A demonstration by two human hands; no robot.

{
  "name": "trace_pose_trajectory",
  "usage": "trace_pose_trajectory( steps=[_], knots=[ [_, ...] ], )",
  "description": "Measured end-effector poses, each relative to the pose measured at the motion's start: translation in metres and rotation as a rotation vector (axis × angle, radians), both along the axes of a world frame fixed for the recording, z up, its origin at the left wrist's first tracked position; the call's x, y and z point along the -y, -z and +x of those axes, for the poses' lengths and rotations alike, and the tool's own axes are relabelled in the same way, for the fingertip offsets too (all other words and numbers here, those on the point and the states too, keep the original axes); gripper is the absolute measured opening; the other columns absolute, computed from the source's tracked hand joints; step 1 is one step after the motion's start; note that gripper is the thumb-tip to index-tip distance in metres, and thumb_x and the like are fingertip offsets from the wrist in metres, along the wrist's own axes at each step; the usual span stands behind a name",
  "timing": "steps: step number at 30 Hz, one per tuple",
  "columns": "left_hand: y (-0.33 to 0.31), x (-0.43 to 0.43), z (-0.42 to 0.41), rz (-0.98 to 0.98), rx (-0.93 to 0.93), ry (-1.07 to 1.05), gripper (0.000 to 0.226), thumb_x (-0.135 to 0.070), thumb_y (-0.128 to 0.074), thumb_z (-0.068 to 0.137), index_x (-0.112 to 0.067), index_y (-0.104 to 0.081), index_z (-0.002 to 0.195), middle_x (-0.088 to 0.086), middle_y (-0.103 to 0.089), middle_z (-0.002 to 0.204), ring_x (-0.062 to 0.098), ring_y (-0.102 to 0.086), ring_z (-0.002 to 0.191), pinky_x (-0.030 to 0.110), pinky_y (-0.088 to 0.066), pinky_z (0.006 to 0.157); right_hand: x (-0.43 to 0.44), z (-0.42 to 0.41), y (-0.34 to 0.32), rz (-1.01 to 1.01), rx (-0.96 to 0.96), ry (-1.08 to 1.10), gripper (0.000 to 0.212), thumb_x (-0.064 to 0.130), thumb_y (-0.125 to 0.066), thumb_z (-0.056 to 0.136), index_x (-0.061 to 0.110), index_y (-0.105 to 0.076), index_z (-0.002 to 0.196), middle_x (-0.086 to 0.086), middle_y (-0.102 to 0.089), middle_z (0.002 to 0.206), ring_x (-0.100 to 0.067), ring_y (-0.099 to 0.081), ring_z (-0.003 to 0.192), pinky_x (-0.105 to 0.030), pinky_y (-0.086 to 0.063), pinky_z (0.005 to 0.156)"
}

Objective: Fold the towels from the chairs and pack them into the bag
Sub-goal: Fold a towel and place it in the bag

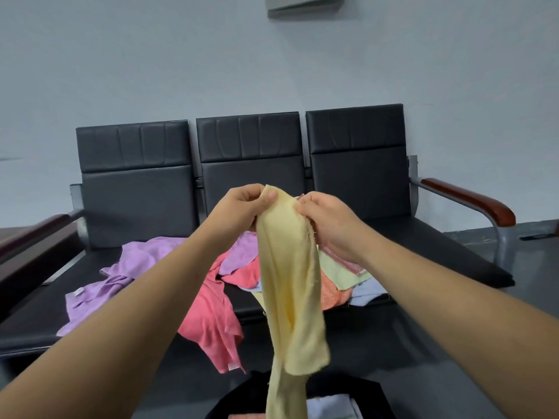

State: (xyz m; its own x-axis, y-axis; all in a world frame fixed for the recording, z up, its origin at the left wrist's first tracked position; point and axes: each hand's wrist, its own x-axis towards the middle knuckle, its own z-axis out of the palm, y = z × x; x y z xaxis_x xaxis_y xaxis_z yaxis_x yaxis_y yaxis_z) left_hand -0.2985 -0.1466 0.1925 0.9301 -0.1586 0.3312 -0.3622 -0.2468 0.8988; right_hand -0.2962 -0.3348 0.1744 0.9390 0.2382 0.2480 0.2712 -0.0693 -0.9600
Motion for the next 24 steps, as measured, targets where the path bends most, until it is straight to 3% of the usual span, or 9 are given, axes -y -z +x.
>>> trace_pose_trajectory(
  steps=[3, 5, 7, 9, 12, 15, 18, 20, 24],
  knots=[
    [-0.002, -0.003, 0.004, -0.058, 0.011, -0.085, 0.034, -0.023, -0.059, 0.102, 0.011, -0.062, 0.102, 0.012, -0.052, 0.075, 0.021, -0.049, 0.062, 0.021, -0.045, 0.051, 0.006, 0.000, 0.014, -0.208, -0.005, -0.128, 0.020, 0.023, -0.068, 0.096, 0.006, -0.067, 0.106, -0.006, -0.068, 0.089, -0.021, -0.063, 0.075, -0.036, -0.050, 0.066],
    [-0.002, -0.007, 0.008, -0.079, 0.028, -0.168, 0.030, -0.024, -0.060, 0.101, 0.006, -0.065, 0.097, 0.014, -0.051, 0.081, 0.025, -0.047, 0.070, 0.025, -0.046, 0.054, 0.014, 0.002, 0.031, -0.415, -0.057, -0.152, 0.020, 0.028, -0.075, 0.090, 0.017, -0.070, 0.106, 0.003, -0.075, 0.095, -0.011, -0.072, 0.084, -0.028, -0.059, 0.076],
    [-0.001, -0.014, 0.012, -0.084, 0.036, -0.267, 0.031, -0.025, -0.060, 0.101, 0.005, -0.065, 0.097, 0.013, -0.050, 0.079, 0.023, -0.046, 0.068, 0.025, -0.045, 0.053, 0.023, 0.005, 0.052, -0.694, -0.039, -0.108, 0.016, 0.028, -0.074, 0.088, 0.014, -0.070, 0.095, 0.008, -0.071, 0.085, -0.008, -0.068, 0.077, -0.015, -0.053, 0.067],
    [0.002, -0.021, 0.016, -0.048, 0.063, -0.376, 0.031, -0.025, -0.059, 0.100, 0.005, -0.065, 0.097, 0.011, -0.049, 0.074, 0.021, -0.046, 0.064, 0.021, -0.043, 0.051, 0.034, 0.015, 0.072, -0.888, 0.024, -0.017, 0.018, 0.020, -0.071, 0.085, 0.005, -0.063, 0.079, 0.004, -0.057, 0.071, -0.014, -0.055, 0.069, -0.020, -0.039, 0.053],
    [0.010, -0.035, 0.020, 0.060, 0.097, -0.572, 0.027, -0.022, -0.054, 0.098, 0.001, -0.060, 0.085, 0.004, -0.044, 0.066, 0.018, -0.039, 0.054, 0.015, -0.033, 0.035, 0.057, 0.032, 0.091, -0.906, 0.017, 0.148, 0.036, 0.021, -0.075, 0.082, 0.013, -0.046, 0.061, 0.002, -0.044, 0.061, -0.016, -0.043, 0.063, -0.028, -0.029, 0.053],
    [0.019, -0.053, 0.024, 0.135, 0.072, -0.691, 0.025, -0.019, -0.049, 0.096, -0.006, -0.049, 0.075, 0.006, -0.042, 0.067, 0.019, -0.037, 0.057, 0.014, -0.030, 0.032, 0.077, 0.040, 0.095, -0.775, -0.050, 0.246, 0.044, 0.028, -0.084, 0.080, 0.013, -0.048, 0.062, -0.002, -0.045, 0.062, -0.017, -0.043, 0.062, -0.030, -0.030, 0.056],
    [0.026, -0.066, 0.024, 0.207, 0.036, -0.782, 0.033, -0.017, -0.047, 0.098, -0.009, -0.039, 0.066, 0.003, -0.039, 0.064, 0.017, -0.034, 0.057, 0.029, -0.031, 0.045, 0.085, 0.043, 0.089, -0.236, -0.224, 0.299, 0.029, 0.017, -0.086, 0.080, -0.004, -0.065, 0.077, -0.009, -0.061, 0.072, -0.020, -0.055, 0.064, -0.030, -0.044, 0.060],
    [0.029, -0.071, 0.025, 0.183, 0.016, -0.824, 0.037, -0.015, -0.046, 0.097, -0.012, -0.033, 0.062, 0.003, -0.036, 0.061, 0.018, -0.031, 0.056, 0.035, -0.025, 0.052, 0.083, 0.044, 0.079, 0.069, -0.310, 0.277, 0.011, 0.005, -0.078, 0.086, -0.002, -0.071, 0.089, -0.012, -0.071, 0.085, -0.020, -0.066, 0.068, -0.029, -0.053, 0.060],
    [0.034, -0.072, 0.024, 0.106, -0.069, -0.720, 0.024, -0.006, -0.047, 0.089, -0.010, -0.050, 0.066, 0.004, -0.046, 0.058, 0.022, -0.040, 0.056, 0.028, -0.035, 0.054, 0.067, 0.048, 0.061, 0.205, -0.280, 0.349, 0.005, 0.004, -0.076, 0.087, 0.003, -0.072, 0.087, -0.013, -0.073, 0.088, -0.024, -0.069, 0.079, -0.037, -0.059, 0.071]
  ],
)
